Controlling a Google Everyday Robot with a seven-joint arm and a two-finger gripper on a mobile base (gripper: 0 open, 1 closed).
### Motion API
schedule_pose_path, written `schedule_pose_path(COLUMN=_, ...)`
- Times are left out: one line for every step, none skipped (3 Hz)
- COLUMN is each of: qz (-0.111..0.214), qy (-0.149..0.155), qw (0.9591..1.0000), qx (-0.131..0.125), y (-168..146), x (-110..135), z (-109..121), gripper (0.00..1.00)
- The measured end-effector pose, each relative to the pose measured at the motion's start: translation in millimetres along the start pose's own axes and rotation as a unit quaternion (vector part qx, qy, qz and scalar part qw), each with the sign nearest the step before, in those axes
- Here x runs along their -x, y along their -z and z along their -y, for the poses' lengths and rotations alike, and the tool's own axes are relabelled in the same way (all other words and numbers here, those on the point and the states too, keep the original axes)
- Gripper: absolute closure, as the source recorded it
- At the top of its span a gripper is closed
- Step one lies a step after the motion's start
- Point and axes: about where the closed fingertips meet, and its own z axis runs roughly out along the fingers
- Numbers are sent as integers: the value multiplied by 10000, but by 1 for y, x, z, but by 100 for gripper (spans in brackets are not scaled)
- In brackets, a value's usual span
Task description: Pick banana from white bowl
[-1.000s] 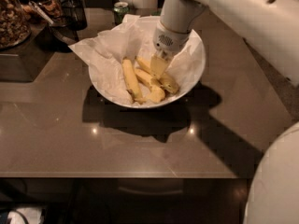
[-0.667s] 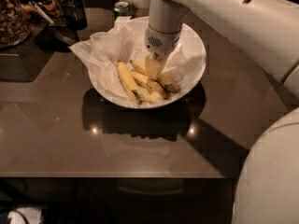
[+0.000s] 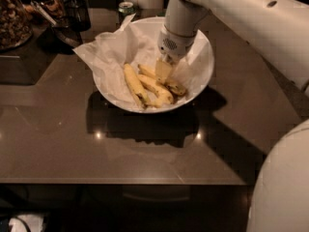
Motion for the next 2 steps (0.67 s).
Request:
schedule_pose_path(qz=0, qy=0, qw=10000, qx=0, y=0, x=2, z=0, gripper=100)
schedule_pose_path(qz=285, qy=-151, qw=9994, qx=81, y=2, x=-8, z=6, gripper=100)
